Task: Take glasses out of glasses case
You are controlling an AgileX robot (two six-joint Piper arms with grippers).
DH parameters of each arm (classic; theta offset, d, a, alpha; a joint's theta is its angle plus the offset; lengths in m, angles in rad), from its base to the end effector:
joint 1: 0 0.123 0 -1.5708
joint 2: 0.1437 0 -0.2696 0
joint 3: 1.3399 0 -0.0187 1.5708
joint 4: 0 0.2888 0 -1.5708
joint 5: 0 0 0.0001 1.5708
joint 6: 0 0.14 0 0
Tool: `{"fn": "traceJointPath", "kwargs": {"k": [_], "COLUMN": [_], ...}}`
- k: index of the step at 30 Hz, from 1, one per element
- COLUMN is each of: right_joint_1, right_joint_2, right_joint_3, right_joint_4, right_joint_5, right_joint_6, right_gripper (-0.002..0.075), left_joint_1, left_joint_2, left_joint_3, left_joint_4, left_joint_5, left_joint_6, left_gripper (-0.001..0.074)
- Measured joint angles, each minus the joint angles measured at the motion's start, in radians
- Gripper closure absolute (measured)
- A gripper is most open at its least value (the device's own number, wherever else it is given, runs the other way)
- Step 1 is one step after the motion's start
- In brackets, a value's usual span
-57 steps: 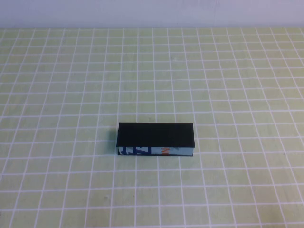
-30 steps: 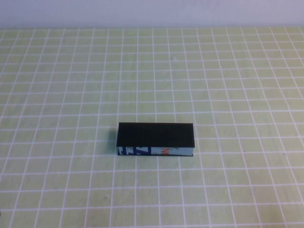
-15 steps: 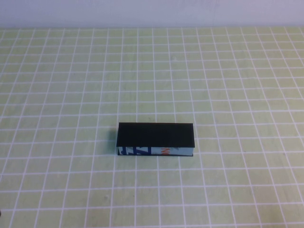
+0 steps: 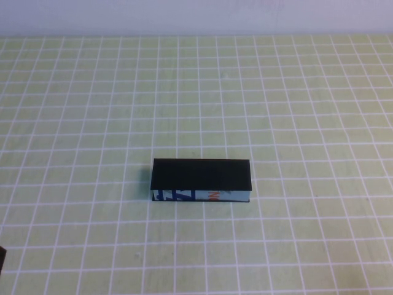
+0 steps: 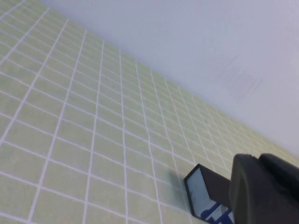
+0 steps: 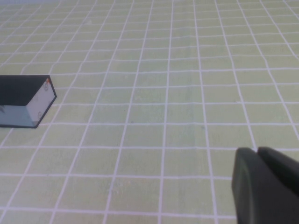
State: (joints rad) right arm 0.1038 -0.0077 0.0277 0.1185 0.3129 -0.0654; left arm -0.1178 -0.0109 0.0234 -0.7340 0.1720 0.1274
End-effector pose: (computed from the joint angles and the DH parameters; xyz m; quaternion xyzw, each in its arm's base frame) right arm 0.1542 0.0212 0.1638 -0.0334 0.7870 0.0608 0.6130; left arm 0.1552 -0.0346 0.1914 -0.1344 0.7131 -0.2800 0.6285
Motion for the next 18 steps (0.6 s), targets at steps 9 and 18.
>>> {"fn": "traceJointPath", "kwargs": {"k": [9,18], "right_joint_1": [0.0,0.0], "right_joint_2": [0.0,0.0], "right_joint_3": [0.0,0.0], "right_joint_4": [0.0,0.0], "right_joint_5": [0.0,0.0], "right_joint_6": [0.0,0.0], "right_gripper": [0.0743,0.0743], "left_joint_1": [0.0,0.0], "left_joint_2": [0.024,0.387], "left_joint_3": [-0.026,-0.318], "left_joint_4": [-0.112,0.034], "left_joint_5": [0.055,0.392], "left_joint_6": [0.0,0.041], "left_gripper": [0.0739,0.0739]}}
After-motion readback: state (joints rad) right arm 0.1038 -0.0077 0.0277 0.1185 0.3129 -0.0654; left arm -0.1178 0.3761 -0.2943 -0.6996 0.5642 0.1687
